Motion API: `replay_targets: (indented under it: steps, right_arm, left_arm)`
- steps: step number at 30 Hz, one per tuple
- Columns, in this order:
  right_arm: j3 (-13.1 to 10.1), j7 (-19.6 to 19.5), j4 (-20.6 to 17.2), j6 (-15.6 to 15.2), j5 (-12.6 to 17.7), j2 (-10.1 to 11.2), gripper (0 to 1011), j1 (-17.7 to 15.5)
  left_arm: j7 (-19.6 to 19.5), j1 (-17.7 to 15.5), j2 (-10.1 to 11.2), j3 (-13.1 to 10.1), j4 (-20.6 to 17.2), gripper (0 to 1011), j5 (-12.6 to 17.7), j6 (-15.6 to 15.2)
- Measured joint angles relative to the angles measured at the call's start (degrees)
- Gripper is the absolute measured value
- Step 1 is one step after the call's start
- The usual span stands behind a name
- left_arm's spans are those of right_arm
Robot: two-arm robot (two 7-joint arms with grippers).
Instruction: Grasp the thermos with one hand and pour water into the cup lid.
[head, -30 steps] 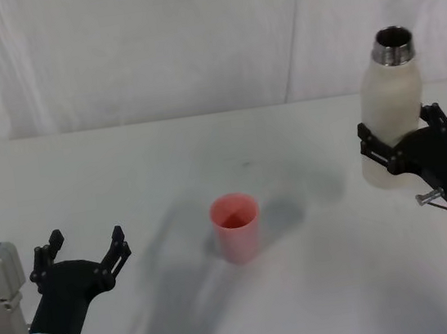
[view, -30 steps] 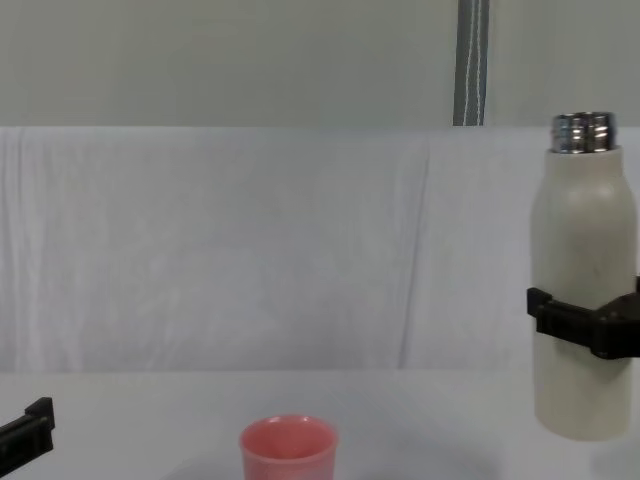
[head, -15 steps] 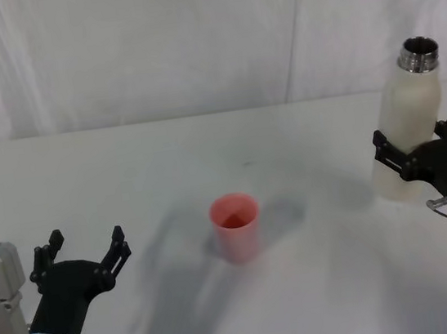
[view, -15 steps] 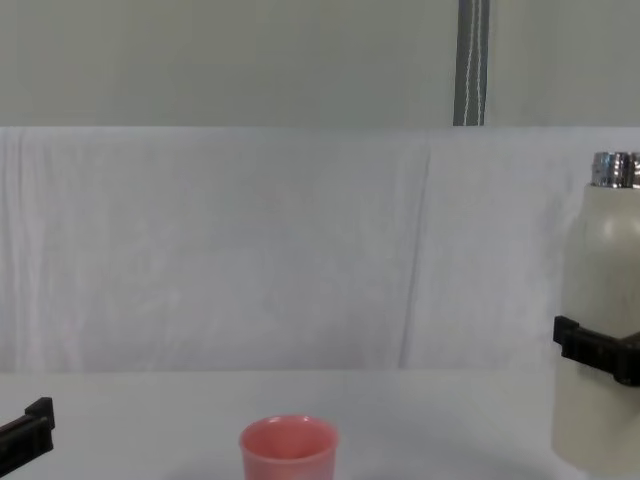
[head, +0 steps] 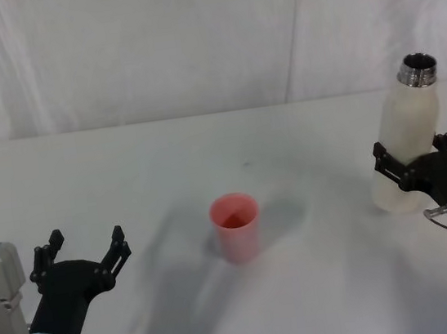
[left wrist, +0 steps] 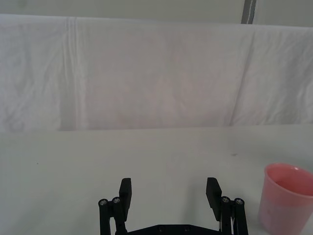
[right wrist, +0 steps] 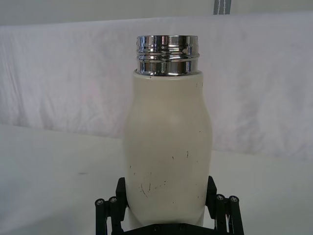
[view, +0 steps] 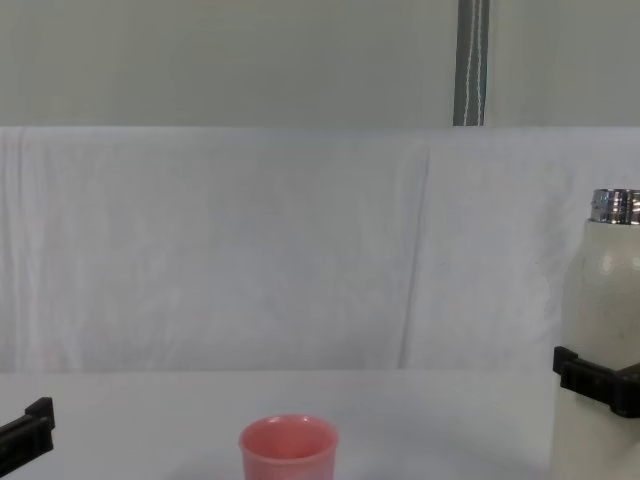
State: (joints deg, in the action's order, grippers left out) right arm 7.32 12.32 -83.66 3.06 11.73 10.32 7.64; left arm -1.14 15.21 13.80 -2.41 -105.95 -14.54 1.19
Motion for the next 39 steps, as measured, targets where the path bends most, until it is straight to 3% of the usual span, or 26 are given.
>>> replay_targets:
  steps: [21,39]
  right_arm:
    - [1.4,0.9,2.8,3.2,0.8,-0.8,950,0.6]
    - [1.9,1.0,4.5,3.9,0.7,-1.0,950,1.2]
  left_arm:
    - [0.0,0.0,0.0,0.0,0.0,1001,0.0,0.0]
    - [0.0,0.0,0.0,0.0,0.0,1001,0.0,0.0]
